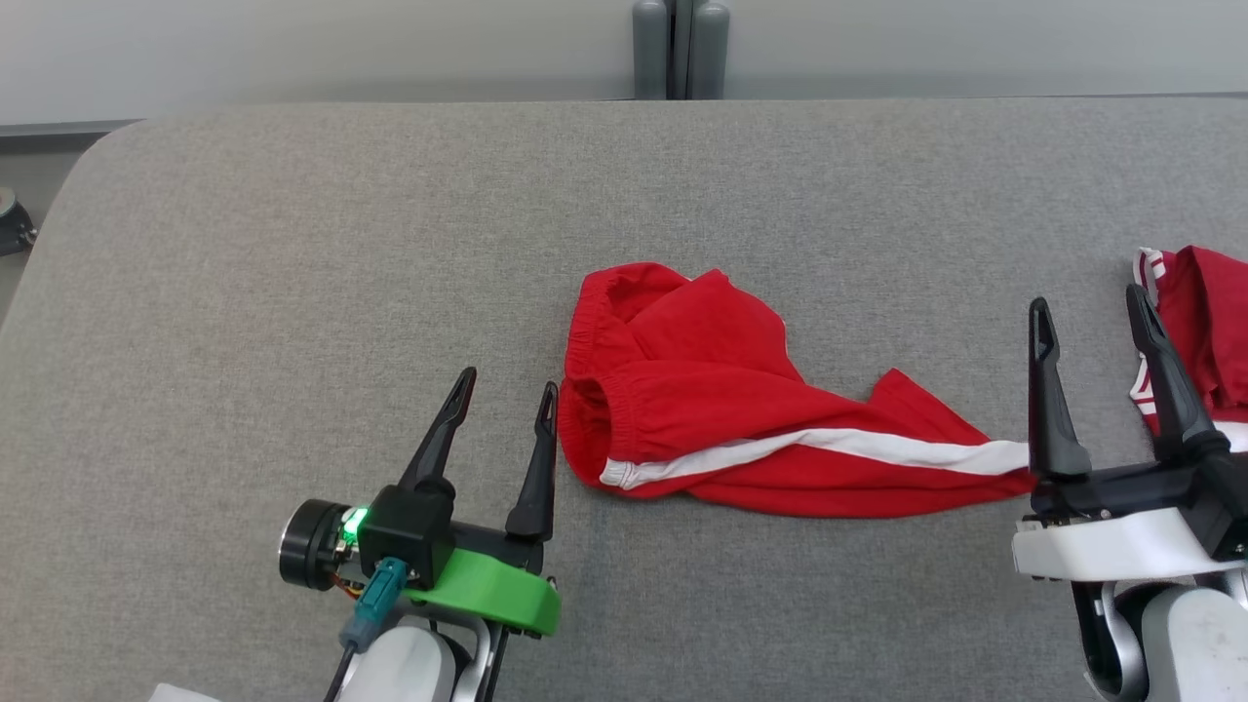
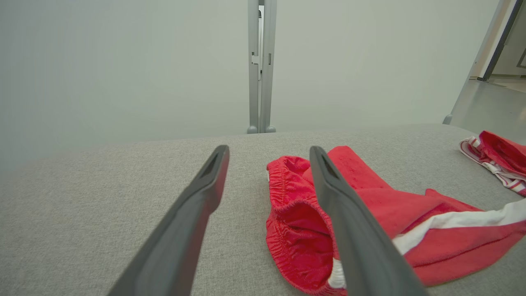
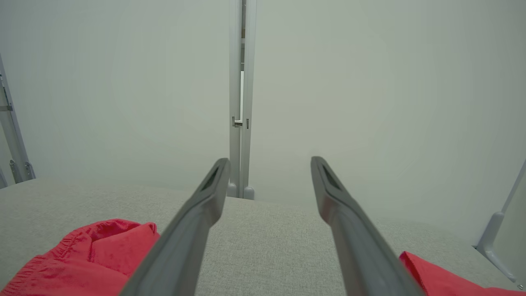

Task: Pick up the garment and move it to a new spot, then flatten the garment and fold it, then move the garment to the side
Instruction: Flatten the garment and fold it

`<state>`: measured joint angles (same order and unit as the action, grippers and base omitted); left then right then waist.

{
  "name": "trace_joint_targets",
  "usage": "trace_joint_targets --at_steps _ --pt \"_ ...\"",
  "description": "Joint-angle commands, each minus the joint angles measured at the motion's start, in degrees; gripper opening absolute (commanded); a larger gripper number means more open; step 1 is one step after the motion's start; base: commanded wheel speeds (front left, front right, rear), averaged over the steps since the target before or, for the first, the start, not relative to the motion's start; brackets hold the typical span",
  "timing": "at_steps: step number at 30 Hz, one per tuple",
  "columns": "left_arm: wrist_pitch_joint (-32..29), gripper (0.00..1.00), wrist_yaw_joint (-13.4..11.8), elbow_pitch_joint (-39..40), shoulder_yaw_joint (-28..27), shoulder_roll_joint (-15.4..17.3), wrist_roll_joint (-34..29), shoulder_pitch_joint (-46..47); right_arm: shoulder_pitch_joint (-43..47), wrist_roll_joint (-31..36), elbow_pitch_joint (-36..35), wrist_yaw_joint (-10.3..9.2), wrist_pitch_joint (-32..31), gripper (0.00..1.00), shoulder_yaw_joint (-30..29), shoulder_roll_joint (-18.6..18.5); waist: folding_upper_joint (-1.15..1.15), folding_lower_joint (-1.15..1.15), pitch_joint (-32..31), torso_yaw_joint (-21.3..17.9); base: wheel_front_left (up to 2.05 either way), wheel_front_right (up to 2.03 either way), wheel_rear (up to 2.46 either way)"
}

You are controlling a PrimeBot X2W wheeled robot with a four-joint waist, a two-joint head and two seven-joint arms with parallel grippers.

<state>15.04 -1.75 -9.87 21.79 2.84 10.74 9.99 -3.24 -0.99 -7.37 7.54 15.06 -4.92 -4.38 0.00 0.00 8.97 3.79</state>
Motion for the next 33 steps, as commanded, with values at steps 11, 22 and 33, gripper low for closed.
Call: trace_joint_targets --at_steps 11,22,33 --pt "0.18 1.00 4.78 -3.79 1.89 0.13 0.20 0.60 1.37 0.14 0.88 -0.12 0.14 1.00 0.41 0.42 0.00 0.00 0.14 -0.10 0.00 0.00 0.00" --pt "0.18 1.00 8.60 -15.64 7.27 0.67 0.48 4.69 1.14 0.26 2.43 -0.12 0.14 1.00 0.28 0.77 0.00 0.00 1.32 -2.31 0.00 0.00 0.00" --pt "0.18 1.00 7.98 -21.26 8.40 0.53 -0.42 7.46 0.48 0.31 3.68 -0.12 0.14 1.00 0.11 0.95 0.00 0.00 2.13 -3.45 0.00 0.00 0.00"
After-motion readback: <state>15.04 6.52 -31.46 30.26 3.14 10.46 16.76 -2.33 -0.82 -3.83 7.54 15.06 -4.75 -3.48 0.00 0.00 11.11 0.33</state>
